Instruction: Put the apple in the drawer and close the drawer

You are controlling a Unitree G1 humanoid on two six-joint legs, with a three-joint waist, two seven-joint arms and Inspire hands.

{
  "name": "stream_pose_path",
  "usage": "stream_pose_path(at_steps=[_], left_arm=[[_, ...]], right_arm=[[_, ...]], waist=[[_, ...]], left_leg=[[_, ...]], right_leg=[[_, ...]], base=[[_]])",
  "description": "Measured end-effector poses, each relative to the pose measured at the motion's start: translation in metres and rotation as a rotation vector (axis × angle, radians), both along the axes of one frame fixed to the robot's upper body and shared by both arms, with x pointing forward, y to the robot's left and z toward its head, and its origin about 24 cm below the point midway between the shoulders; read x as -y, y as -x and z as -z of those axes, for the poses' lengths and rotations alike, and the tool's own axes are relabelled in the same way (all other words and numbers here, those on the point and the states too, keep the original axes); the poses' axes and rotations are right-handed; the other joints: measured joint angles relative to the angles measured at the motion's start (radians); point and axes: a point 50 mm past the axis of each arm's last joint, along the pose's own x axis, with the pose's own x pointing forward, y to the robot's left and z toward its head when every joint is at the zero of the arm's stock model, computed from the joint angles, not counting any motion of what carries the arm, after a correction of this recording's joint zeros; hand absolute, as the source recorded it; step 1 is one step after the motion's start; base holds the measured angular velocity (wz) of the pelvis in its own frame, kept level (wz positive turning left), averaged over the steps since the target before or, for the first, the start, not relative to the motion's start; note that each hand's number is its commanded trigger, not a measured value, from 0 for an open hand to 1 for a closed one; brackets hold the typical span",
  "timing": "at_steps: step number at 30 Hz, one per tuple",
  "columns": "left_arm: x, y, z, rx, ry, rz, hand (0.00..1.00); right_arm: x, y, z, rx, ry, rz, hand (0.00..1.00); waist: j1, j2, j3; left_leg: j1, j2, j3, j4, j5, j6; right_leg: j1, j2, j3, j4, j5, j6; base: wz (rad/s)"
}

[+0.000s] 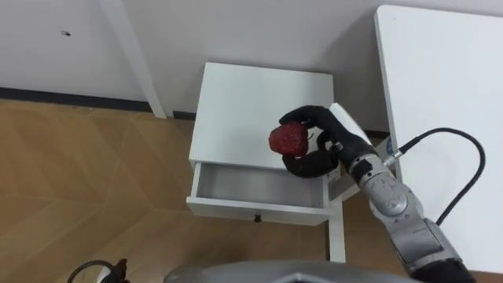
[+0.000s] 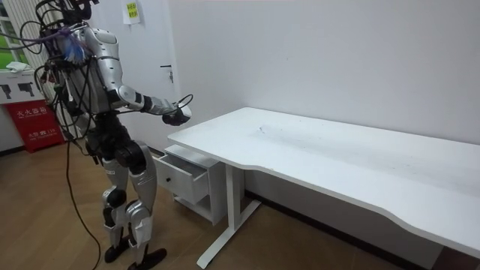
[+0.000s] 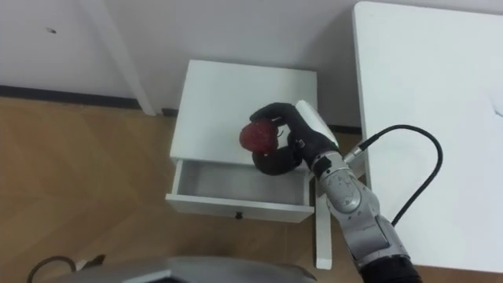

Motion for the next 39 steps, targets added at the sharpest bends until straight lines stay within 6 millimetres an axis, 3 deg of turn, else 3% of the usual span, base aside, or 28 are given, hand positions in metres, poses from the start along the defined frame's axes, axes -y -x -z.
stream_pose_path(at_steps=[8, 9, 10, 11, 33, 39], left_arm=[[0.0, -0.002, 0.0, 0.002, 0.005, 0.002, 0.0], [0.0, -0.001, 0.0, 0.001, 0.007, 0.002, 0.0], [0.0, -0.001, 0.0, 0.001, 0.008, 0.002, 0.0], [0.0, -0.001, 0.0, 0.001, 0.008, 0.002, 0.0], [0.001, -0.004, 0.0, 0.007, 0.023, 0.009, 0.0], [0.001, -0.008, -0.002, 0.031, 0.013, 0.012, 0.0]], right_arm=[[-0.001, 0.001, 0.001, -0.017, 0.004, -0.021, 1.0], [-0.001, 0.001, 0.002, -0.02, 0.009, -0.024, 0.73], [-0.001, 0.001, 0.002, -0.023, 0.013, -0.024, 0.2], [-0.001, 0.001, 0.002, -0.029, 0.023, -0.026, 0.0], [-0.001, 0.002, 0.004, -0.036, 0.04, -0.029, 0.0], [0.007, 0.01, 0.023, -0.127, 0.061, -0.001, 0.0]], waist=[[0.0, 0.003, 0.0013], [-0.001, 0.004, 0.0019], [-0.001, 0.004, 0.0022], [-0.001, 0.005, 0.0027], [-0.003, 0.009, -0.002], [-0.003, 0.016, -0.0005]], left_leg=[[-0.001, -0.001, -0.001, -0.001, 0.0, 0.0], [-0.001, -0.001, 0.0, -0.001, 0.0, 0.0], [-0.001, -0.001, 0.0, -0.001, 0.0, 0.0], [-0.001, -0.001, 0.001, -0.001, 0.0, 0.0], [-0.001, -0.001, -0.005, 0.001, 0.0, 0.0], [0.003, -0.002, -0.016, 0.004, 0.0, 0.0]], right_leg=[[0.001, 0.0, -0.003, -0.001, 0.0, 0.0], [0.001, 0.0, -0.003, -0.001, 0.0, 0.0], [0.001, 0.0, -0.003, -0.001, 0.0, 0.0], [0.001, 0.0, -0.003, -0.001, 0.0, 0.0], [0.003, 0.0, -0.004, -0.001, 0.0, 0.0], [0.013, 0.0, -0.009, -0.002, 0.0, 0.0]], base=[[0.0], [0.0], [0.0], [0.0], [0.0], [0.05]])
